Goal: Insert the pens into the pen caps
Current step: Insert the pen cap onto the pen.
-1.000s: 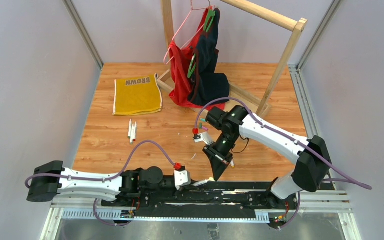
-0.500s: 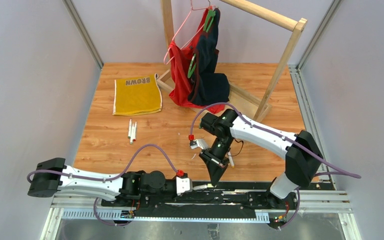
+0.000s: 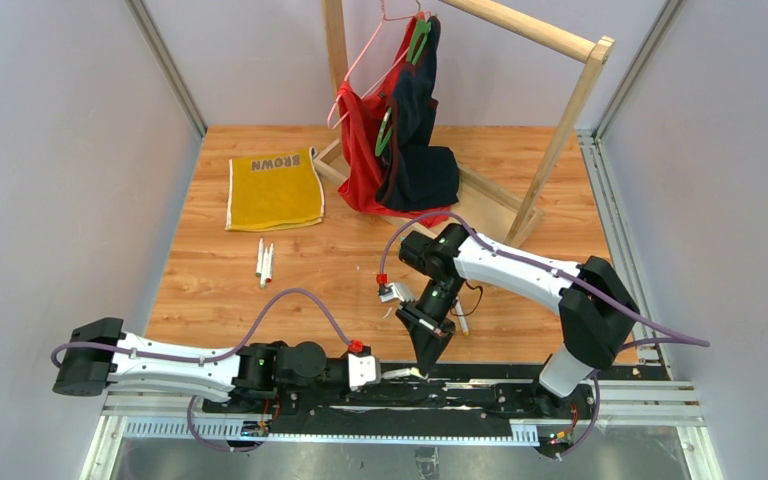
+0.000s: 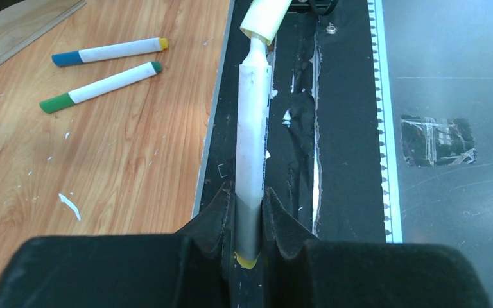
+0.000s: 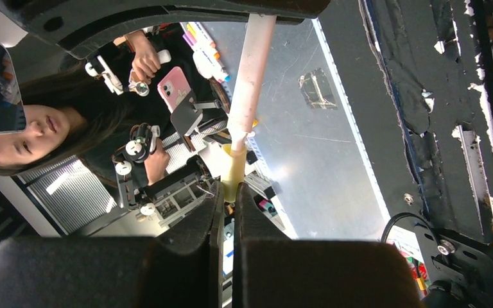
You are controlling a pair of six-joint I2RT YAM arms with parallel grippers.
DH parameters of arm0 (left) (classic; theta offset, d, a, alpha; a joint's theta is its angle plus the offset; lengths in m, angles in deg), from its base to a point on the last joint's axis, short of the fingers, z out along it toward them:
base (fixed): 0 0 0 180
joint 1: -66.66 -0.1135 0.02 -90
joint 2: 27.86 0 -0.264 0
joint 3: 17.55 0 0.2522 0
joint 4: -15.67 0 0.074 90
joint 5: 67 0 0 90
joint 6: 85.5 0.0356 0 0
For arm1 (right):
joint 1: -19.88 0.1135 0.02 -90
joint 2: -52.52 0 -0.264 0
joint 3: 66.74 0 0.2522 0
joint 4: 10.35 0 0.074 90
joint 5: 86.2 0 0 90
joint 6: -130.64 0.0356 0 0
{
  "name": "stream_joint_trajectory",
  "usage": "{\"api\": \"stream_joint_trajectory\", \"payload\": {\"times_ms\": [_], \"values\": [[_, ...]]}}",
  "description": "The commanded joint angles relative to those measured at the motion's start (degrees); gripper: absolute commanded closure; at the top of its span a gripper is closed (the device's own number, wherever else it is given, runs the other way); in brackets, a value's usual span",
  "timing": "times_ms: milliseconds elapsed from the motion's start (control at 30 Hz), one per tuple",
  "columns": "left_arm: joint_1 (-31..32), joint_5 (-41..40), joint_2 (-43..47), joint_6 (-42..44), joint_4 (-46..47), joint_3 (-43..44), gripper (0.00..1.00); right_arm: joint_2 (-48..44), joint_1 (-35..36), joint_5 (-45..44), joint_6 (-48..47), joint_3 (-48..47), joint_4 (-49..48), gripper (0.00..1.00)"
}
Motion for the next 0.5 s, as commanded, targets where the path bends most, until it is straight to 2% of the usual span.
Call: {"api": "stream_joint_trajectory", "payload": {"times_ms": [0, 467], "values": [[0.38, -2.20, 1.20, -0.15, 8.58, 1.27, 1.00, 1.18, 0.23, 0.74, 1.45, 0.31, -4.76, 1.00], [3.61, -4.93, 0.24, 2.48, 8.58, 1.90, 1.00, 3.72, -1.78, 1.64, 2.30, -0.62, -5.50, 0.99]]}}
